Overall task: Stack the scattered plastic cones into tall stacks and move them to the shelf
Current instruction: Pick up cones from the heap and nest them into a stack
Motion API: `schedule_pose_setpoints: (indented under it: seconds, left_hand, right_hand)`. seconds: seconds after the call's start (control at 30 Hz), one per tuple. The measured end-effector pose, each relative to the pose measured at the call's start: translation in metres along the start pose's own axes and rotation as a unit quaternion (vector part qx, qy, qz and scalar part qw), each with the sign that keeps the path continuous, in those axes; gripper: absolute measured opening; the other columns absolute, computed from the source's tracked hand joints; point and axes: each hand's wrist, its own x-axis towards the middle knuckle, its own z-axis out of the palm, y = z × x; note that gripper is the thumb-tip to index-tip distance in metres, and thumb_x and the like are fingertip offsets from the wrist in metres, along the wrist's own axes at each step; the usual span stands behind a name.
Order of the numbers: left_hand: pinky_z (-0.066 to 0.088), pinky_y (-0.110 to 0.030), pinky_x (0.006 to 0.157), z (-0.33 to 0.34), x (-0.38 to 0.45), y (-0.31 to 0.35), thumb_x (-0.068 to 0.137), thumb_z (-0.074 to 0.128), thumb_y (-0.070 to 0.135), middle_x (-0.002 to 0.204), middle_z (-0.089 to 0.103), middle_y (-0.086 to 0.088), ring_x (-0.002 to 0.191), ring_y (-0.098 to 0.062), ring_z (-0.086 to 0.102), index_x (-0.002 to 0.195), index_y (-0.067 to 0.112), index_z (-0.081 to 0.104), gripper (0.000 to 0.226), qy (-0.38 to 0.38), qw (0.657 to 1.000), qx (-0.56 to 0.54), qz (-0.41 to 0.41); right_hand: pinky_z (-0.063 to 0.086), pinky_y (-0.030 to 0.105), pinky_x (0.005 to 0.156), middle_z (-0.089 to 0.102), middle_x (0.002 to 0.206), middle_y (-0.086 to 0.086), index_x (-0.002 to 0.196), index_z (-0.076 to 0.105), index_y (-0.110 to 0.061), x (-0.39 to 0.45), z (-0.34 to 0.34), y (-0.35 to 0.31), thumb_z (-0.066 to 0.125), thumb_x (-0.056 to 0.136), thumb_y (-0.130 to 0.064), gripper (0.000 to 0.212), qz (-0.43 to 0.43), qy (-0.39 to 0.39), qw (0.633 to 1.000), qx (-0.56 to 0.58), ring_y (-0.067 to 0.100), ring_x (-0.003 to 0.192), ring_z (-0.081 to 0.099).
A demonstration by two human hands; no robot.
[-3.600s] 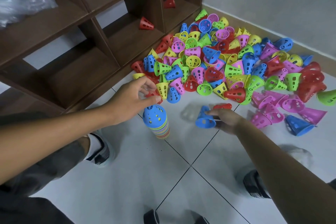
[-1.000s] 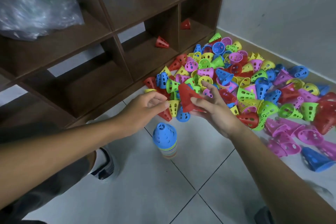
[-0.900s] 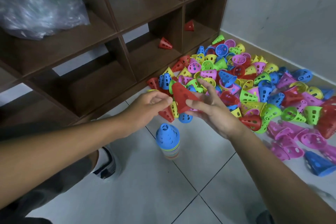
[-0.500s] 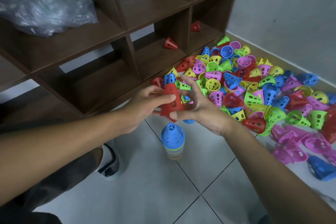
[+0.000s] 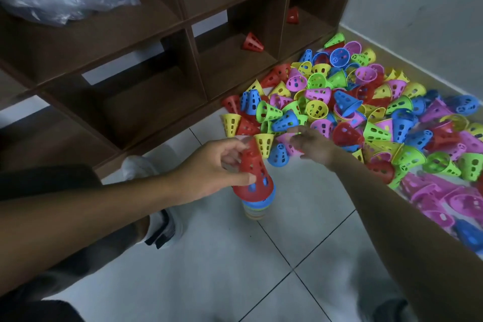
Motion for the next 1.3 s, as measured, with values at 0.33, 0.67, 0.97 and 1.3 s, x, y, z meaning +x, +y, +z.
schedule_pose_setpoints:
  seconds: [0.33, 0.67, 0.97, 1.3]
  left_hand:
    - [0.046, -0.006, 0.075, 0.015, 0.005, -0.016, 0.074, 0.088, 0.017, 0.104, 0.068, 0.014, 0.101, 0.003, 0.060, 0.111, 0.024, 0.064, 0.044, -0.048, 0.987, 0.150, 0.043]
    - [0.048, -0.012, 0.081, 0.005, 0.008, -0.018, 0.068, 0.091, 0.041, 0.120, 0.061, 0.023, 0.110, 0.007, 0.054, 0.121, 0.037, 0.058, 0.063, -0.078, 0.984, 0.163, 0.010]
    - [0.046, -0.012, 0.082, -0.010, 0.016, 0.003, 0.084, 0.075, 0.047, 0.120, 0.064, 0.020, 0.108, 0.008, 0.057, 0.123, 0.029, 0.060, 0.045, -0.083, 0.980, 0.179, 0.026]
    - [0.040, -0.003, 0.069, -0.011, 0.046, 0.017, 0.088, 0.075, 0.037, 0.120, 0.062, 0.011, 0.098, -0.001, 0.060, 0.120, 0.022, 0.061, 0.038, -0.028, 0.963, 0.262, 0.053]
  right_hand:
    - [0.044, 0.039, 0.106, 0.048, 0.143, 0.020, 0.152, 0.039, -0.019, 0.055, 0.052, 0.061, 0.070, 0.091, -0.020, 0.069, -0.029, 0.043, 0.966, -0.254, 0.036, 0.129, 0.051]
    - [0.053, 0.038, 0.080, 0.057, 0.123, 0.011, 0.137, 0.046, -0.029, 0.058, 0.058, 0.077, 0.067, 0.090, -0.011, 0.054, -0.033, 0.099, 0.933, -0.344, 0.031, 0.104, 0.061]
    - [0.052, 0.038, 0.077, 0.065, 0.113, 0.007, 0.130, 0.054, -0.024, 0.044, 0.051, 0.093, 0.062, 0.096, -0.023, 0.035, -0.049, 0.156, 0.949, -0.271, 0.030, 0.098, 0.064]
    - [0.051, 0.016, 0.057, 0.065, 0.099, 0.010, 0.099, 0.059, -0.012, -0.007, 0.018, 0.028, 0.069, 0.090, 0.001, 0.018, -0.090, 0.106, 0.973, 0.183, 0.009, 0.068, 0.068]
